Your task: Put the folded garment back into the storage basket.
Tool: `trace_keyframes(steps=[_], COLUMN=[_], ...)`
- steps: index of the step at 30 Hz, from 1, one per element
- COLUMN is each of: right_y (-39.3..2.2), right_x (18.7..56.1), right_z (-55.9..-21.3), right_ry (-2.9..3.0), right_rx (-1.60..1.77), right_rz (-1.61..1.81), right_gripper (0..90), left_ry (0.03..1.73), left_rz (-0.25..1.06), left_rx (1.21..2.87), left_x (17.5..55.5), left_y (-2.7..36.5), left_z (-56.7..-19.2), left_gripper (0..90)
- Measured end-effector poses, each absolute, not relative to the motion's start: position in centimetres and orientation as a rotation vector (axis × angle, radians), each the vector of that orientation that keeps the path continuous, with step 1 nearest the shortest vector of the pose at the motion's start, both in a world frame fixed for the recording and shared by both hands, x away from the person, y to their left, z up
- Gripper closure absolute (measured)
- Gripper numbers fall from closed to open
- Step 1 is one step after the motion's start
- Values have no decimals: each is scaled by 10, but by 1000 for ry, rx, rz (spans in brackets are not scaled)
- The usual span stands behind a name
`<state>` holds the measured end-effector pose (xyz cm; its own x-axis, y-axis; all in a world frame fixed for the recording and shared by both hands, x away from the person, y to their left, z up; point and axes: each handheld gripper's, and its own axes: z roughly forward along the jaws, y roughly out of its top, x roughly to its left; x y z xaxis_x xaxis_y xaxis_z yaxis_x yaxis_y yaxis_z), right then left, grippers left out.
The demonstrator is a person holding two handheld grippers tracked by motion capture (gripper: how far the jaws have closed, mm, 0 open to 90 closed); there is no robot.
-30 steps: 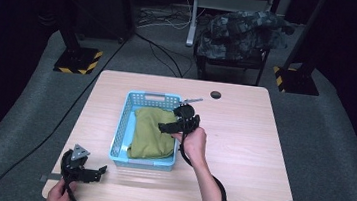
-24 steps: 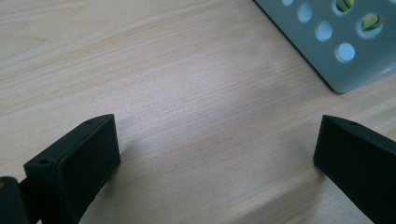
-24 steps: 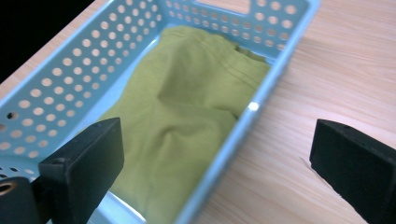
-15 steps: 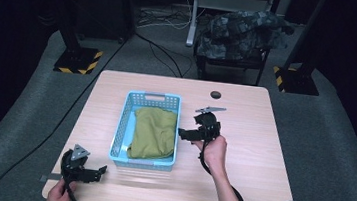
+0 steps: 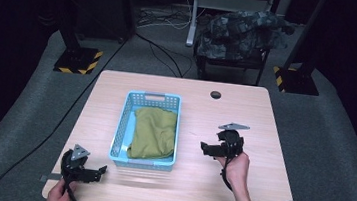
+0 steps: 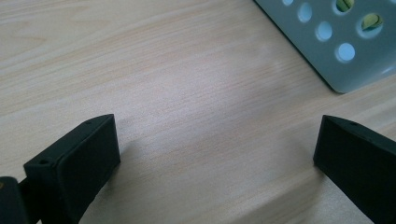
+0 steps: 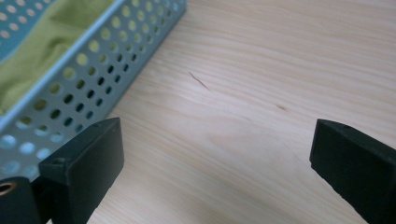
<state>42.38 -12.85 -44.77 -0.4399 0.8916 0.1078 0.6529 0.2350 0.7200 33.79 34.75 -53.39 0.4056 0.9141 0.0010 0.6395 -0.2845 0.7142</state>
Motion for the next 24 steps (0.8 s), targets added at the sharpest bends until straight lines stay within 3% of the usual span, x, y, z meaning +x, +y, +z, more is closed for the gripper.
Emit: trace_keyframes(steps=[24], right_y=[-228], right_x=[363], right_z=[-527], right_ry=[2065], right_rx=[1551], right_rz=[901], right_gripper=[0], left_ry=[1317], left_rz=[554], left_rx=[2028], left_x=[339], left_y=[347], left_z=[-534], left_gripper=[0])
